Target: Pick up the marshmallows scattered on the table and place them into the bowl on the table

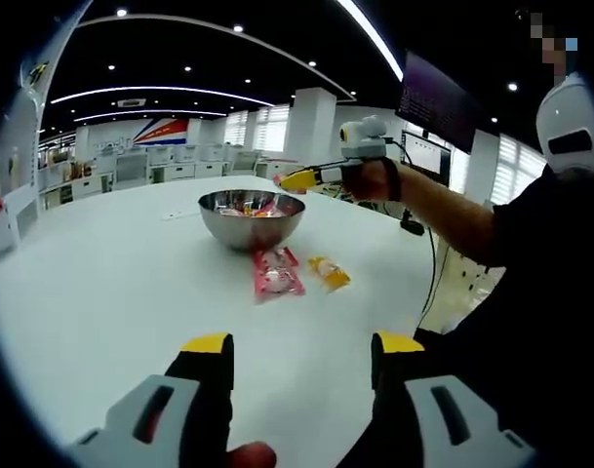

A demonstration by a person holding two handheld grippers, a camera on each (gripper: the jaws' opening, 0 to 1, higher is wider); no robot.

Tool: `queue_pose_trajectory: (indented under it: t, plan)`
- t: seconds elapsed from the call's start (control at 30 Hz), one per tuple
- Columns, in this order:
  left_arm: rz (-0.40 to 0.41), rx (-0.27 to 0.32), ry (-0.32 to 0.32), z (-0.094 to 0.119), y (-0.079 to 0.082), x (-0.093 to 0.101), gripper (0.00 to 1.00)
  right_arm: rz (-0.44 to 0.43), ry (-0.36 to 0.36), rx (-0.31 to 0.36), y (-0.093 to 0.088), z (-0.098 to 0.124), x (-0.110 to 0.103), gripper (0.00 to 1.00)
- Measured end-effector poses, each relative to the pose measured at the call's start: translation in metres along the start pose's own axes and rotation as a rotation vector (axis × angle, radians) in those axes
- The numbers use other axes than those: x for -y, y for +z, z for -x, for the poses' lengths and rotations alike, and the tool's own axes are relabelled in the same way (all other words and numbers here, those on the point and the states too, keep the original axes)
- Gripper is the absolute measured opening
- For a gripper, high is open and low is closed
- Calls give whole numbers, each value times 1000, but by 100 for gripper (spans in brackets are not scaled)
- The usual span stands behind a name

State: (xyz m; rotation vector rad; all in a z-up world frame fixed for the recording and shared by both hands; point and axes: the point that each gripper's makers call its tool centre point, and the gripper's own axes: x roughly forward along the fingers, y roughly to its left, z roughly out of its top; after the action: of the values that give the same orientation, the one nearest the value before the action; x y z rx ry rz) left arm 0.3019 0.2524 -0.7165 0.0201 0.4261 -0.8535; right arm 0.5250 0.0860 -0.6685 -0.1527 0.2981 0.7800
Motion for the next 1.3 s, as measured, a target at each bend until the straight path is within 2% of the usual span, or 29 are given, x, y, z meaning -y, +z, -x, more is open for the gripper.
queue_pose_trajectory:
  t: [0.3,0.67,0.87,0.97,1.3]
  plan:
    - [0,-1,9,2,0,-4,57,2,-23,-57,-12,-25,17,21]
    - [1,-4,13,2,0,-4,56,37,-73,-99,-23,-27,28,22]
    - [2,-4,16,3,-1,-4,56,42,-78,-73,-16,-29,33,26]
    - [2,-2,17,3,0,-2,56,20,-53,-43,-9,-27,26,41]
    - [1,-11,9,-5,1,-1,56,14,-31,16,2,-10,19,40]
